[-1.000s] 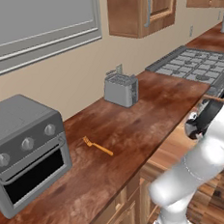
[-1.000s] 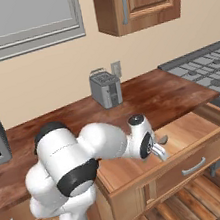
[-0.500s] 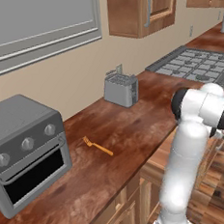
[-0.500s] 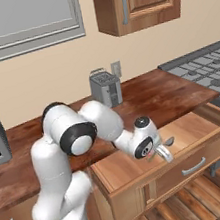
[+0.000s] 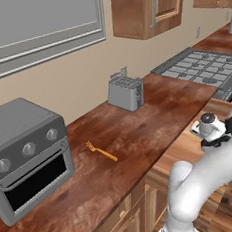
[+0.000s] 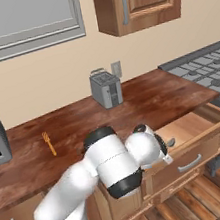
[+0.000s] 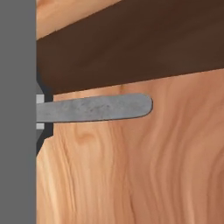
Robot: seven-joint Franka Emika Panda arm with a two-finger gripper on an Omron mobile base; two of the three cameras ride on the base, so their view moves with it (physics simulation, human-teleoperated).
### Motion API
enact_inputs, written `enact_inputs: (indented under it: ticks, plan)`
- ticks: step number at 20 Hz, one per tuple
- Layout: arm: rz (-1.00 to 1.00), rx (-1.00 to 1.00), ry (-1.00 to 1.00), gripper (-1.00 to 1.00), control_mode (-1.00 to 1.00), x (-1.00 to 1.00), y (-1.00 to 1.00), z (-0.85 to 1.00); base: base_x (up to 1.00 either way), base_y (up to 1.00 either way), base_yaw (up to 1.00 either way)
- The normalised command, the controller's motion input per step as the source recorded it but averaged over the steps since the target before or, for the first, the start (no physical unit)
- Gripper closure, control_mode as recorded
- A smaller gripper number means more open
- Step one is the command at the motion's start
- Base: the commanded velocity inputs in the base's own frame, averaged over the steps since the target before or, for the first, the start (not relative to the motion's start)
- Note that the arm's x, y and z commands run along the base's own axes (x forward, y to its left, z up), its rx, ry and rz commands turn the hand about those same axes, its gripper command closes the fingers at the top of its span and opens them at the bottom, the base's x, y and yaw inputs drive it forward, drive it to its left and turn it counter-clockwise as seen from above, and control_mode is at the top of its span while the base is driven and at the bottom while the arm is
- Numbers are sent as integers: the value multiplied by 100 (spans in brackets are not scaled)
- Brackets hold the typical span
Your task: Organize the utensils by type. Pick up the wooden spoons from the counter and place them in the open cabinet. Then pick up the metallic utensils from the counter and place them in the open drawer.
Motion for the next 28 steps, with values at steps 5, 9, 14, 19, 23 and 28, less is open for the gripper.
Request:
enact_inputs:
  ticks: [5,9,14,19,23,28]
  plan:
    - [-3,3,2,100,-100,21,-61,-33,0,0,0]
    - [-8,6,7,100,-100,1,-97,-40,0,0,0]
    - [-9,11,16,100,-100,-11,-100,-35,0,0,0]
    - [-13,13,17,100,-100,-32,-100,-41,0,0,0]
    - [-17,12,20,100,-100,-39,-100,-51,0,0,0]
    - [-18,12,17,100,-100,-47,-100,-61,0,0,0]
